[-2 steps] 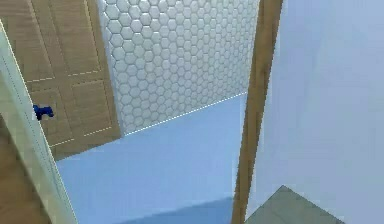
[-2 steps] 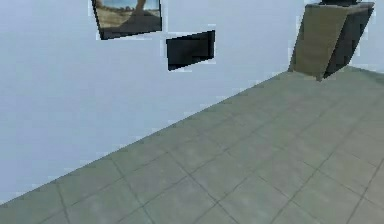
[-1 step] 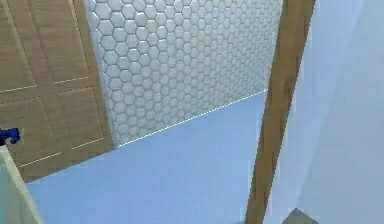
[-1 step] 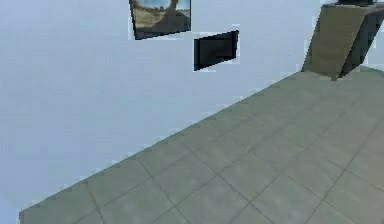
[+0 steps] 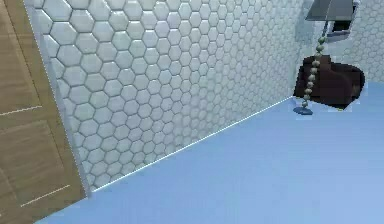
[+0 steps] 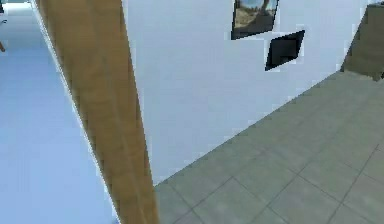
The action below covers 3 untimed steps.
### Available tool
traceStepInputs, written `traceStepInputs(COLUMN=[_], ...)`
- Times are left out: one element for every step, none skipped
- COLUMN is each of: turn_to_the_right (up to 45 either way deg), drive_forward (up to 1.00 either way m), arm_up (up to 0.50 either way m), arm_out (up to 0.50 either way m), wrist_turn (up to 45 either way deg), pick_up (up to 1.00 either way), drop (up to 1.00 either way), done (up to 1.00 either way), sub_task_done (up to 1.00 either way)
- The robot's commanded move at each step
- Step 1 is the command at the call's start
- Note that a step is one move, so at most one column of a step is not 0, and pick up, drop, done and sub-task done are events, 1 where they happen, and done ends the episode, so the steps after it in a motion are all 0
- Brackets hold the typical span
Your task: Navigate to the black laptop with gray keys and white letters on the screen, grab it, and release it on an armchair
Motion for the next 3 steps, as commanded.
traceStepInputs(turn_to_the_right=[33.0, 0.0, 12.0], drive_forward=[0.0, 1.0, 0.0], arm_up=[0.0, 0.0, 0.0], arm_out=[0.0, 0.0, 0.0], wrist_turn=[0.0, 0.0, 0.0], pick_up=[0.0, 0.0, 0.0], drop=[0.0, 0.0, 0.0], done=[0.0, 0.0, 0.0], sub_task_done=[0.0, 0.0, 0.0])
